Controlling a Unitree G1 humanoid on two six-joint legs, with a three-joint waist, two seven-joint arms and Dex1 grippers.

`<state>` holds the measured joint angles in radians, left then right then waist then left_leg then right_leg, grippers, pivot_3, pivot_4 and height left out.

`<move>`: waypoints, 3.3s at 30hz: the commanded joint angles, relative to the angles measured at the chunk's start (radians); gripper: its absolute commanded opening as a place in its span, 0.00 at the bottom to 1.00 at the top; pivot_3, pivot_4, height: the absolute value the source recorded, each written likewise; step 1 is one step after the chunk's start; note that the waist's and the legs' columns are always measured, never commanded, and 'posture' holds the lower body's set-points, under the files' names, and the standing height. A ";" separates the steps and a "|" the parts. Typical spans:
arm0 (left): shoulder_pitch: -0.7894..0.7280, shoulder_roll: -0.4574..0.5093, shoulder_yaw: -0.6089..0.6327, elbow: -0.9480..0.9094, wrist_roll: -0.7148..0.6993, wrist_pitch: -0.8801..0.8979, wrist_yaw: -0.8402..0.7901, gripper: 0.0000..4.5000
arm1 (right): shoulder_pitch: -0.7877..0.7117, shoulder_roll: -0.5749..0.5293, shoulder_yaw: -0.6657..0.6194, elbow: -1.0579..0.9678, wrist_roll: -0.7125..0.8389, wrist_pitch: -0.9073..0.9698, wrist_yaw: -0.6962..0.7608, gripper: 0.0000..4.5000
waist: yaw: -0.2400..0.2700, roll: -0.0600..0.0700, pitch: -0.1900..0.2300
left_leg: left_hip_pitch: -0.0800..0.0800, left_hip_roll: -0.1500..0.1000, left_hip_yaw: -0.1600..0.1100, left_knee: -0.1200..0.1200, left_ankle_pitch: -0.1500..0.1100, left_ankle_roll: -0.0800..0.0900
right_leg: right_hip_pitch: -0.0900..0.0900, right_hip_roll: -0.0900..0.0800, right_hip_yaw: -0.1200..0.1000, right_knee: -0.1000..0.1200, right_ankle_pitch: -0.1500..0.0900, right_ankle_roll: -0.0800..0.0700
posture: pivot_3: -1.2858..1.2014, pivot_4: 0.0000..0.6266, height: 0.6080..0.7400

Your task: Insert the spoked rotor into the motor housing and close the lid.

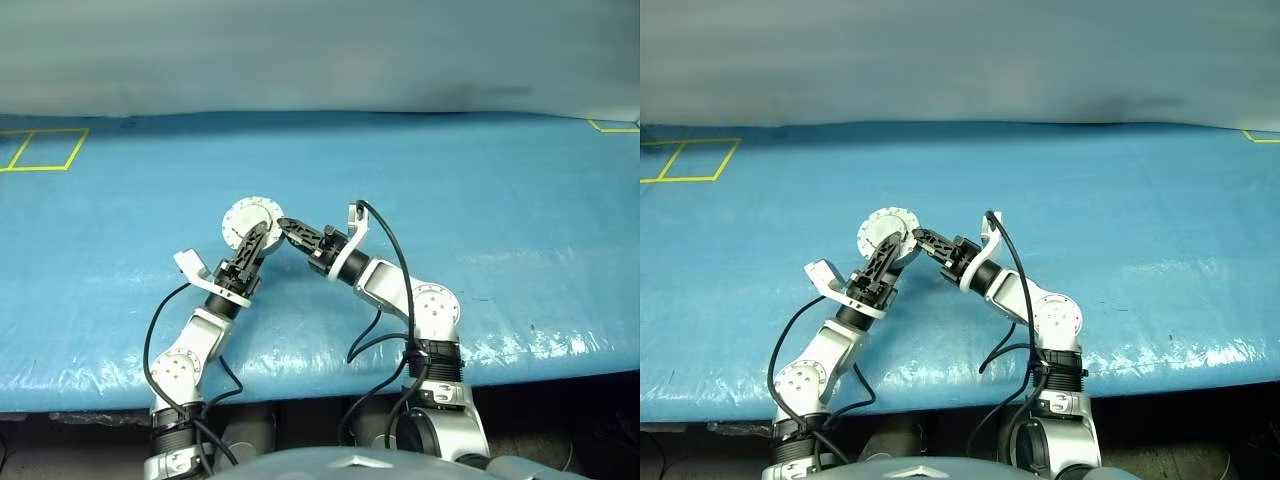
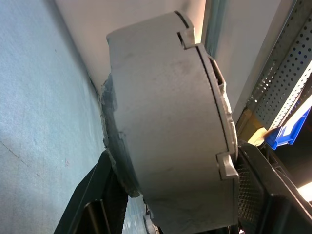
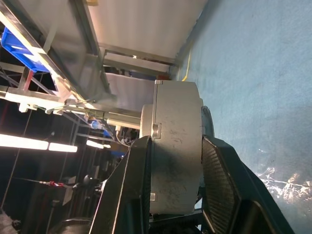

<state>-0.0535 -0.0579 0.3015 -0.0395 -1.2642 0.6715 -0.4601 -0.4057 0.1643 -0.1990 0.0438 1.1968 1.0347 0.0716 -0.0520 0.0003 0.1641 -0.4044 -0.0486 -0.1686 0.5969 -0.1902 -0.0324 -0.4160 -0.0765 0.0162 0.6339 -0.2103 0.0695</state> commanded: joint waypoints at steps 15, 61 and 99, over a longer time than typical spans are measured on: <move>-0.013 -0.008 0.013 -0.005 0.031 -0.047 0.013 0.58 | -0.012 0.009 0.043 -0.060 -0.003 -0.011 0.063 0.28 | 0.000 0.000 0.000 | 0.000 0.000 0.000 0.000 0.000 0.000 | 0.000 0.000 0.000 0.000 0.000 0.000 | 0.52 0.24 1.00; -0.272 0.160 0.290 0.337 0.372 -0.429 0.381 0.99 | 0.020 -0.033 0.139 -0.097 -0.365 -0.285 0.179 0.55 | -0.006 -0.001 -0.001 | 0.001 0.000 0.000 0.009 0.000 0.000 | 0.004 0.001 0.001 0.002 0.008 0.009 | 0.52 0.24 1.00; 0.019 0.455 -0.349 0.026 1.013 -0.674 -0.192 1.00 | 0.131 -0.471 0.363 -0.023 -0.995 -0.880 0.524 0.96 | 0.010 -0.002 -0.001 | 0.005 0.006 0.008 0.005 -0.001 0.000 | 0.003 0.005 0.005 0.000 0.005 -0.001 | 0.52 0.24 1.00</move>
<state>-0.0182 0.4010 -0.0650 0.0025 -0.2154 -0.0039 -0.6326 -0.2690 -0.3096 0.1805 0.0625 0.2060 0.1711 0.5960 -0.0418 -0.0013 0.1635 -0.4000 -0.0428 -0.1604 0.6023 -0.1910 -0.0321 -0.4134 -0.0719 0.0215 0.6342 -0.2055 0.0682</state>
